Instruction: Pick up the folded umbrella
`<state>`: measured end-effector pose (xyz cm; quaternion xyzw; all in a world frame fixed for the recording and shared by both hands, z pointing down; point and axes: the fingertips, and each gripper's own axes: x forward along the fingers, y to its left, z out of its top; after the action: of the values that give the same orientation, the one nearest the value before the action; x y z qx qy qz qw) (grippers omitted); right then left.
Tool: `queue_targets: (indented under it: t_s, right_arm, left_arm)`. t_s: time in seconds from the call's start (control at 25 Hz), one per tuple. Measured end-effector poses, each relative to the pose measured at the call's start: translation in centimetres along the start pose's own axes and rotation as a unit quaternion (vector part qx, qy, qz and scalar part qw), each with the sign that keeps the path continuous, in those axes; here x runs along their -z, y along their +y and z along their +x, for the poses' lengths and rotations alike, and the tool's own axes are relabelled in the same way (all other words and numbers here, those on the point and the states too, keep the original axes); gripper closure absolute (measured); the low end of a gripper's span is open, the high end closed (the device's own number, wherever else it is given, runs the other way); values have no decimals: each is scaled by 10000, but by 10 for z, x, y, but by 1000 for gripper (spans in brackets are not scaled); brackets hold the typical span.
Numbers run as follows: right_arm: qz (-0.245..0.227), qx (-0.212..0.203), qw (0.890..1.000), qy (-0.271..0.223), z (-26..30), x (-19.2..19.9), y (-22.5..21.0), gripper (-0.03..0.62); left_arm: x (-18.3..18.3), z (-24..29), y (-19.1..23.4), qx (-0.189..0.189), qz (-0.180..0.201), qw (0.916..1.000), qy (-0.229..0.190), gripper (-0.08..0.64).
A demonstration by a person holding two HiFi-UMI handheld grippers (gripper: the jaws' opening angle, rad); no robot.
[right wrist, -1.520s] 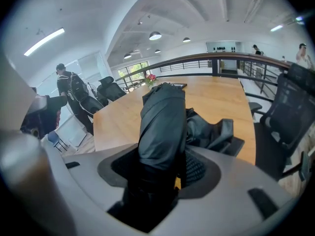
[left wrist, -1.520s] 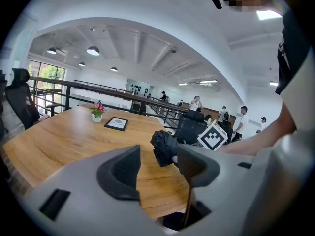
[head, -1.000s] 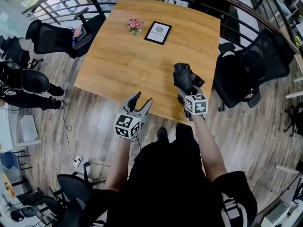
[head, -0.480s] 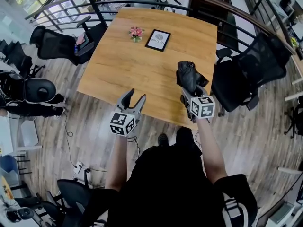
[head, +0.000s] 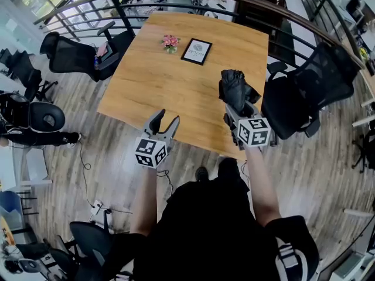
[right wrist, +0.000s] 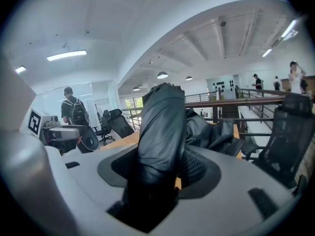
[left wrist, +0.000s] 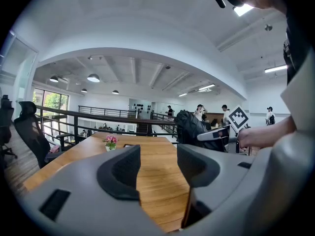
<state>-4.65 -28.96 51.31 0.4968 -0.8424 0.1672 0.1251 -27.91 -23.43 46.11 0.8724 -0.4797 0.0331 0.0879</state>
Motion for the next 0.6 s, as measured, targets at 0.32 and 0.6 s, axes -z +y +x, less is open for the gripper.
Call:
queue_targets:
  t_s: [0.32, 0.6]
  right_arm:
    - [-109, 53, 9999, -81, -2, -5, 5, 341]
    - [-217, 45, 9998, -23, -1, -6, 9, 342]
  left_arm:
    - [-3, -3, -2, 38, 37, 10000, -11, 311]
    - [-3, -3, -2, 63, 34, 10000, -19, 311]
